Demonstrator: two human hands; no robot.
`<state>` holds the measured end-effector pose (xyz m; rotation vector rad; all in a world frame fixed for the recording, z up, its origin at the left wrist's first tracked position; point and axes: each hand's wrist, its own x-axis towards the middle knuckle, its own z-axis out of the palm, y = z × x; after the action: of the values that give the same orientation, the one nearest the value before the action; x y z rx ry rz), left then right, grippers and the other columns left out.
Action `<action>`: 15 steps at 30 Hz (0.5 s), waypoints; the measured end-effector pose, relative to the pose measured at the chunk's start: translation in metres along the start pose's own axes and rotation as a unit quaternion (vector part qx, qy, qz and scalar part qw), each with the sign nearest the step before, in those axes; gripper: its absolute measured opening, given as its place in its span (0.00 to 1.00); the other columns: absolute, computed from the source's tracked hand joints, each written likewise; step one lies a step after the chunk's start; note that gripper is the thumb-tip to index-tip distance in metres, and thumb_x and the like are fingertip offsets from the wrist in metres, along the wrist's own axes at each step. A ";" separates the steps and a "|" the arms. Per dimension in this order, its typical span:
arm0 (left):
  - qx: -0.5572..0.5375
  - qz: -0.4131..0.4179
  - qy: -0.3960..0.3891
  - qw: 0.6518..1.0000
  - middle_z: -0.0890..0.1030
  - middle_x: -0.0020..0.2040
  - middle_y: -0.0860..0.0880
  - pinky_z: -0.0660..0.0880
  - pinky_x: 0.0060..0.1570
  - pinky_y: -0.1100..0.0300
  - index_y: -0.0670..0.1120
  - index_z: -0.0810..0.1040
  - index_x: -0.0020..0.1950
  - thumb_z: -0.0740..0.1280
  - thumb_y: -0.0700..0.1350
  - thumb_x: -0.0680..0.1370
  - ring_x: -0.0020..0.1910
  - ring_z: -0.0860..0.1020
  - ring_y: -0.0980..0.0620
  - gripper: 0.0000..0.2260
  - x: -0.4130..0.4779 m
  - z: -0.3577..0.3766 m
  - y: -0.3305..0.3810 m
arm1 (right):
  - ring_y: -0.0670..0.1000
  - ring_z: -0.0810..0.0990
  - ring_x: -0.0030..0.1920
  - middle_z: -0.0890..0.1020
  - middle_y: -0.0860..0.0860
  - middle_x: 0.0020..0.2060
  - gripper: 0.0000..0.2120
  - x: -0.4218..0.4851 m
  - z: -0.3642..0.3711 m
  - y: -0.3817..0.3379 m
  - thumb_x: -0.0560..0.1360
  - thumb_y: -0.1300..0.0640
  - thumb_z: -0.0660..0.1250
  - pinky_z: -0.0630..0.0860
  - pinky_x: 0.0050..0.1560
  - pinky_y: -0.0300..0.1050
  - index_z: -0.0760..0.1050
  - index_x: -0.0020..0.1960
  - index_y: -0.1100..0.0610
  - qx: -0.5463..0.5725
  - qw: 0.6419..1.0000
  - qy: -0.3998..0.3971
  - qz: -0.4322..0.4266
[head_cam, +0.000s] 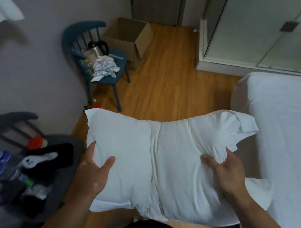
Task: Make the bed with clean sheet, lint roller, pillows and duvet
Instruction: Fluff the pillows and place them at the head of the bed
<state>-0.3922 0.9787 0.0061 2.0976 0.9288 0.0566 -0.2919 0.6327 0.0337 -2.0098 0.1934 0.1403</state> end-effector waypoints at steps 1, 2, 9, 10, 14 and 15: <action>0.001 0.014 -0.010 1.000 0.71 0.73 0.49 0.70 0.68 0.43 0.57 0.59 0.78 0.71 0.60 0.75 0.70 0.70 0.42 0.35 0.032 0.008 0.015 | 0.40 0.82 0.43 0.85 0.39 0.45 0.10 0.024 0.006 -0.008 0.73 0.54 0.76 0.74 0.42 0.38 0.80 0.52 0.47 0.009 1.000 0.010 0.005; -0.001 0.029 -0.024 0.999 0.71 0.73 0.50 0.71 0.67 0.43 0.56 0.59 0.78 0.71 0.61 0.75 0.69 0.70 0.43 0.35 0.064 0.016 0.032 | 0.39 0.82 0.43 0.85 0.39 0.44 0.10 0.047 0.013 -0.016 0.72 0.54 0.76 0.75 0.42 0.38 0.80 0.51 0.46 0.018 0.999 0.025 0.010; 0.041 0.147 -0.125 0.980 0.73 0.71 0.49 0.71 0.65 0.46 0.55 0.62 0.77 0.72 0.58 0.75 0.68 0.72 0.43 0.34 0.269 0.066 0.199 | 0.36 0.81 0.41 0.84 0.37 0.41 0.08 0.183 0.021 -0.069 0.72 0.56 0.77 0.76 0.45 0.43 0.80 0.48 0.47 0.048 0.981 0.177 0.066; 0.052 0.165 -0.139 0.975 0.73 0.72 0.49 0.71 0.66 0.45 0.55 0.62 0.77 0.71 0.59 0.75 0.68 0.72 0.42 0.34 0.293 0.076 0.225 | 0.34 0.80 0.41 0.84 0.38 0.40 0.08 0.200 0.018 -0.075 0.72 0.57 0.76 0.75 0.44 0.41 0.80 0.47 0.48 0.057 0.976 0.199 0.074; 0.074 0.225 -0.174 0.956 0.72 0.72 0.49 0.72 0.65 0.43 0.56 0.62 0.77 0.70 0.61 0.74 0.69 0.71 0.42 0.35 0.378 0.131 0.318 | 0.37 0.81 0.39 0.83 0.39 0.42 0.08 0.285 0.008 -0.084 0.73 0.56 0.76 0.72 0.40 0.37 0.78 0.45 0.48 0.074 0.956 0.265 0.098; 0.075 0.233 -0.178 0.953 0.72 0.72 0.49 0.73 0.65 0.43 0.56 0.61 0.77 0.70 0.62 0.74 0.68 0.71 0.42 0.35 0.397 0.147 0.337 | 0.40 0.81 0.40 0.83 0.40 0.42 0.07 0.311 0.006 -0.083 0.73 0.56 0.76 0.72 0.41 0.40 0.78 0.45 0.47 0.071 0.954 0.273 0.104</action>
<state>0.1475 1.0004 0.0399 2.3257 0.2192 -0.1500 0.0296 0.6503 0.0472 -1.8405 0.7474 -0.2969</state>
